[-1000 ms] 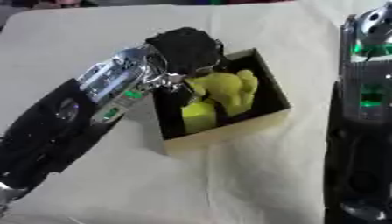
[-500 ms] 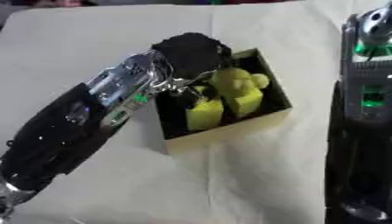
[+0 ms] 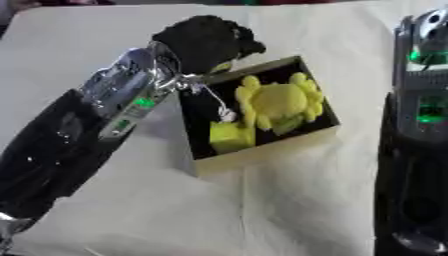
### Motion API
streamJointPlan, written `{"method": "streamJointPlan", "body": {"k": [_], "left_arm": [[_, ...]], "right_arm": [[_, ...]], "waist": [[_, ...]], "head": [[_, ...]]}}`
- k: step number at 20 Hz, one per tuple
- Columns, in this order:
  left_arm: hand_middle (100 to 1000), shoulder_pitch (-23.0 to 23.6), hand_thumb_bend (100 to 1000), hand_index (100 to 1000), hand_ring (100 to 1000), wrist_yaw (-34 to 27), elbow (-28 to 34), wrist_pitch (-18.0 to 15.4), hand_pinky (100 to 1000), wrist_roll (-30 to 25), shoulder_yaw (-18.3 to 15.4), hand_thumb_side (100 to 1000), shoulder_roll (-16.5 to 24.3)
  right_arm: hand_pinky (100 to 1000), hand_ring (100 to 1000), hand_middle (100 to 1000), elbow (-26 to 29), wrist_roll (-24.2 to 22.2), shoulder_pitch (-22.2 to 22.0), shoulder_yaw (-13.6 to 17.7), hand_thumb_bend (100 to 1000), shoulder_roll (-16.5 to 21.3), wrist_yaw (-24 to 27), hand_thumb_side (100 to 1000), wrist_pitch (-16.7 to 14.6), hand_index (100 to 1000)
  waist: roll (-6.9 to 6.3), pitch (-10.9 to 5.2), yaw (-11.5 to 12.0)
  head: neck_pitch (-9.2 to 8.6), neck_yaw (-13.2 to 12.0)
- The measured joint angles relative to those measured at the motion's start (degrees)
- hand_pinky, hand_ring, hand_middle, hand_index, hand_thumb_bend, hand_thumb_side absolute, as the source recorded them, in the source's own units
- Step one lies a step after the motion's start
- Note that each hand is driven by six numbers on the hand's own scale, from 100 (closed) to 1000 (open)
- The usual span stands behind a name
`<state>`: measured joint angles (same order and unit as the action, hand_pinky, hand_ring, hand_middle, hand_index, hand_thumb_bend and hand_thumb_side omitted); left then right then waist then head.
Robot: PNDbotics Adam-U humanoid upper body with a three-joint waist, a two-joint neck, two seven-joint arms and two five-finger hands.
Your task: Pick up objects on the table and place them in the box.
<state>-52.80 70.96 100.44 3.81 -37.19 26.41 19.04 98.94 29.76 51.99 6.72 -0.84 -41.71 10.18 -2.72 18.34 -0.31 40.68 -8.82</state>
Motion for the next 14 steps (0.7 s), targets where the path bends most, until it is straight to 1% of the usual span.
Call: {"method": "streamJointPlan", "body": {"k": [3, 4, 5, 6, 7, 8, 9, 10, 12, 14], "left_arm": [[746, 0.74, 240, 926, 769, -4.34, 5.99, 1.92, 744, 1.53, -3.0, 403, 1.24], [726, 1.15, 184, 913, 743, -6.44, 8.0, 2.75, 725, 2.4, -4.15, 384, 1.78], [715, 1.52, 131, 912, 723, -8.91, 9.7, 3.62, 710, 3.72, -5.39, 415, 2.35], [709, 1.91, 100, 913, 710, -11.64, 10.91, 4.43, 702, 5.61, -6.67, 459, 2.94], [701, 2.39, 100, 913, 698, -14.71, 11.78, 5.24, 694, 8.25, -8.01, 496, 3.48], [695, 3.03, 100, 916, 688, -18.04, 12.36, 6.04, 693, 11.54, -9.35, 544, 3.98], [693, 3.78, 100, 915, 687, -21.56, 12.71, 6.82, 693, 15.63, -10.78, 548, 4.38], [692, 4.7, 100, 921, 683, -25.27, 12.92, 7.53, 693, 20.48, -12.27, 609, 4.86], [690, 6.56, 100, 923, 685, -32.01, 13.09, 8.46, 696, 29.86, -14.92, 642, 5.71], [693, 8.12, 100, 926, 689, -38.16, 13.11, 8.42, 703, 38.45, -17.23, 665, 6.4]], "right_arm": [[836, 815, 671, 0.07, 0.03, 0.0, -0.01, 100, 0.1, 0.0, 985, -0.03, 802], [836, 816, 672, 0.19, 0.01, -0.01, -0.02, 100, 0.13, 0.0, 979, -0.05, 803], [835, 816, 672, 0.35, -0.02, -0.01, -0.05, 100, 0.15, -0.02, 972, -0.1, 804], [835, 816, 673, 0.42, -0.11, -0.01, -0.17, 100, 0.18, -0.04, 968, -0.18, 804], [835, 816, 673, 0.56, -0.29, -0.02, -0.44, 100, 0.24, -0.09, 962, -0.35, 805], [834, 817, 675, 0.78, -0.52, -0.02, -0.78, 100, 0.28, -0.13, 954, -0.56, 807], [834, 817, 675, 0.98, -0.82, -0.02, -1.17, 100, 0.43, -0.26, 953, -0.83, 807], [834, 817, 677, 1.18, -1.21, -0.02, -1.61, 100, 0.69, -0.51, 948, -1.13, 810], [833, 817, 678, 1.55, -2.06, -0.02, -2.37, 100, 0.86, -1.09, 940, -1.67, 811], [833, 818, 678, 1.76, -2.84, 0.03, -3.06, 100, 1.15, -1.78, 936, -2.18, 813]], "waist": [[0.0, -0.01, 0.05], [0.0, -0.02, 0.09], [0.0, -0.03, 0.14], [0.0, -0.04, 0.21], [-0.02, -0.05, 0.34], [-0.04, -0.09, 0.41], [-0.05, -0.16, 0.5], [-0.06, -0.27, 0.69], [-0.03, -0.38, 0.81], [0.03, -0.38, 1.1]], "head": [[-0.31, 0.47], [-0.43, 0.68], [-0.46, 0.94], [-0.47, 1.19], [-0.47, 1.46], [-0.47, 1.66], [-0.47, 1.87], [-0.47, 2.01], [-0.47, 2.28], [-0.47, 2.49]]}}
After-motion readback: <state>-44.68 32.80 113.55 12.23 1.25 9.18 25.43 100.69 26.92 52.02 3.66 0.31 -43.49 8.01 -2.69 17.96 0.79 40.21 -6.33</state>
